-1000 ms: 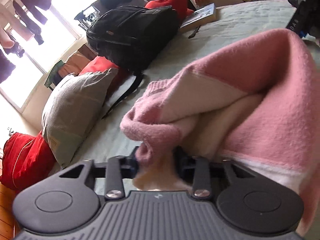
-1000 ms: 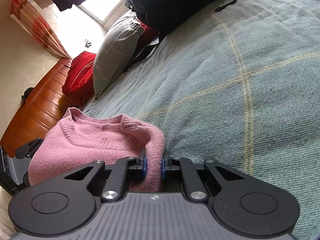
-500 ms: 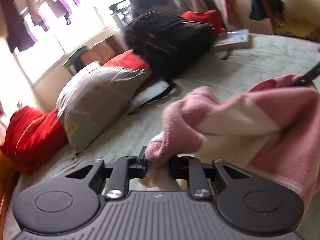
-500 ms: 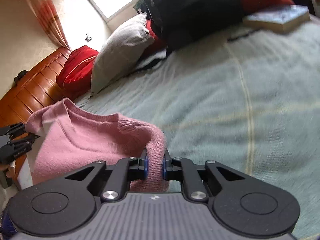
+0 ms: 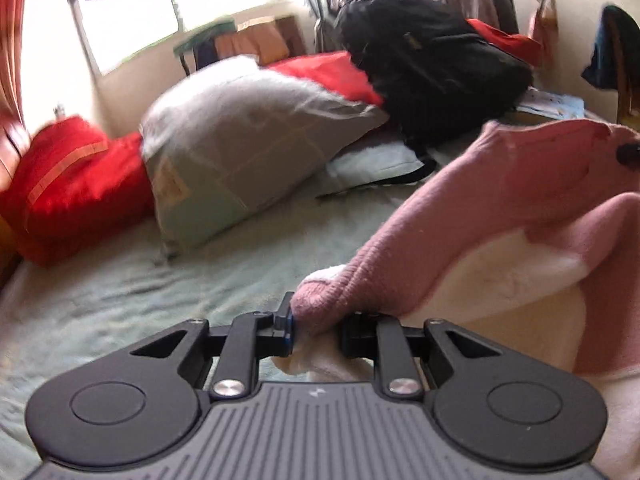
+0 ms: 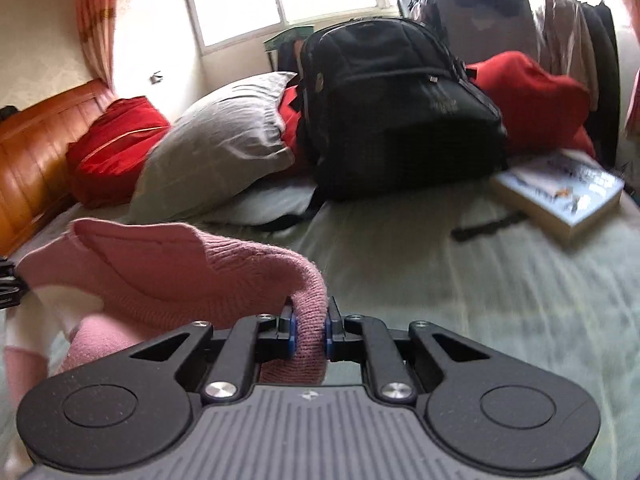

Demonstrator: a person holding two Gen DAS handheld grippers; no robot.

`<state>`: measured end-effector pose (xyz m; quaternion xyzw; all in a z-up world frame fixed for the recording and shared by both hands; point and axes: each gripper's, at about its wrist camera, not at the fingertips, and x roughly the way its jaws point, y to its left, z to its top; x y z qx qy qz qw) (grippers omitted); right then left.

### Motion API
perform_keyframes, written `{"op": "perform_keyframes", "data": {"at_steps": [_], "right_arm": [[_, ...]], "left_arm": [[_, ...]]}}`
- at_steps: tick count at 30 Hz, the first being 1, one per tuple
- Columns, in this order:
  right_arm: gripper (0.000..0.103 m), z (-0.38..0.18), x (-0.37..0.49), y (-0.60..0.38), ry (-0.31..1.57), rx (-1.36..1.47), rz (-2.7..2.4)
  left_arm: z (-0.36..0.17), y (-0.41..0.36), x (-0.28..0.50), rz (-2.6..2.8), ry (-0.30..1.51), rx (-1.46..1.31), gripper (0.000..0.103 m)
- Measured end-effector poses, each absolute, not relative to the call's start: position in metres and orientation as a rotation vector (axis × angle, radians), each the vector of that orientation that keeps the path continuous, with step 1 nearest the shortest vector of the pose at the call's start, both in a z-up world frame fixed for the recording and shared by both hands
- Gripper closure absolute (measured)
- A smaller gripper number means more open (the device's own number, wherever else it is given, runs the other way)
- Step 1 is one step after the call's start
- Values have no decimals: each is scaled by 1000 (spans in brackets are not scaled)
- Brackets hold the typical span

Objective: Fold clothes
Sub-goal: 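Lift the sweater with both grippers and shake it open, then open both grippers to drop the sweater flat on the bed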

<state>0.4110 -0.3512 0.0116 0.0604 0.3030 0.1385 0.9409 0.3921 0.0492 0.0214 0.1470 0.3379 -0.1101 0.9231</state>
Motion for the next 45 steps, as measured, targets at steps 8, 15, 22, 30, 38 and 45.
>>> {"op": "perform_keyframes", "data": {"at_steps": [8, 15, 22, 30, 38, 45], "right_arm": [[88, -25, 493, -332, 730, 122, 204], [87, -74, 538, -313, 827, 82, 158], [73, -68, 525, -319, 832, 101, 174], [43, -20, 443, -335, 806, 180, 262], [13, -11, 303, -321, 807, 137, 312], [0, -25, 199, -308, 792, 162, 232]], "left_arm": [[-23, 65, 450, -238, 806, 216, 84], [-46, 59, 480, -208, 838, 239, 76], [-40, 56, 474, -209, 813, 241, 47], [4, 44, 399, -277, 770, 258, 22], [18, 19, 314, -344, 806, 226, 15], [21, -7, 286, -350, 812, 133, 13]]}}
